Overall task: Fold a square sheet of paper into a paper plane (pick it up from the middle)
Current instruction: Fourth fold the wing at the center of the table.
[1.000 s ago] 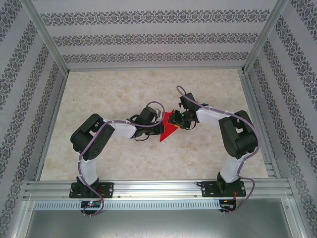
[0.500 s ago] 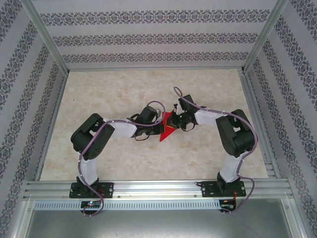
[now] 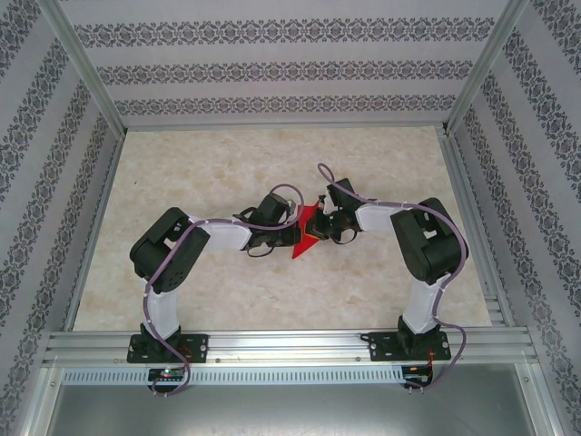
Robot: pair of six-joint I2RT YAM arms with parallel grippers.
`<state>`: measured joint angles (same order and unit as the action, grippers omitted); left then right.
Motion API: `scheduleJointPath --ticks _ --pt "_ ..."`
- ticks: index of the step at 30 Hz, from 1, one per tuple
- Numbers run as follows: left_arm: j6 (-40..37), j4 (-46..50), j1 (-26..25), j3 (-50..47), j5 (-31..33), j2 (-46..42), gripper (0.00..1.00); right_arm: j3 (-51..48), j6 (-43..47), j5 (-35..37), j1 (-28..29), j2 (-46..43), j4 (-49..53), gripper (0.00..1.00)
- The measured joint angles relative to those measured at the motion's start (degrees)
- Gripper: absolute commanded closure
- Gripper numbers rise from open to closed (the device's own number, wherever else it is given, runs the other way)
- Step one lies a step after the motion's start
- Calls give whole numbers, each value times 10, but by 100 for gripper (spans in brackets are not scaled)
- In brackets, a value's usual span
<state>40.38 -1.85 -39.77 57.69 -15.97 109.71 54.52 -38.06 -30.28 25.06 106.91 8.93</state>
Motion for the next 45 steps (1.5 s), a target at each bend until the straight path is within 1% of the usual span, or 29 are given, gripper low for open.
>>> scheduleJointPath --ticks 7,12,19,24,29,31,38,42,45 --pt "-7 15 0 -13 0 -43 99 -34 -41 13 30 -25 -13 96" --pt "-6 11 0 -29 0 -79 99 -43 -64 17 35 -30 -23 96" --pt "7 -3 0 -49 -21 -76 99 -44 -75 17 35 -30 -25 96" --pt "16 -17 0 -54 -43 -58 100 -44 -80 16 34 -30 -27 96" --pt "18 -19 0 -54 -47 -40 100 -50 -85 11 34 -30 -39 95" --pt "18 -17 0 -54 -47 -36 100 -53 -86 6 32 -30 -45 94" --pt "18 -5 -1 -54 -37 -35 100 -60 -81 -13 10 -36 -54 87" --pt "18 -2 -2 -52 -32 -35 100 -60 -59 -13 -16 -57 -53 86" --pt "17 0 -4 -51 -30 -35 100 -56 -44 -13 -22 -62 -53 86"
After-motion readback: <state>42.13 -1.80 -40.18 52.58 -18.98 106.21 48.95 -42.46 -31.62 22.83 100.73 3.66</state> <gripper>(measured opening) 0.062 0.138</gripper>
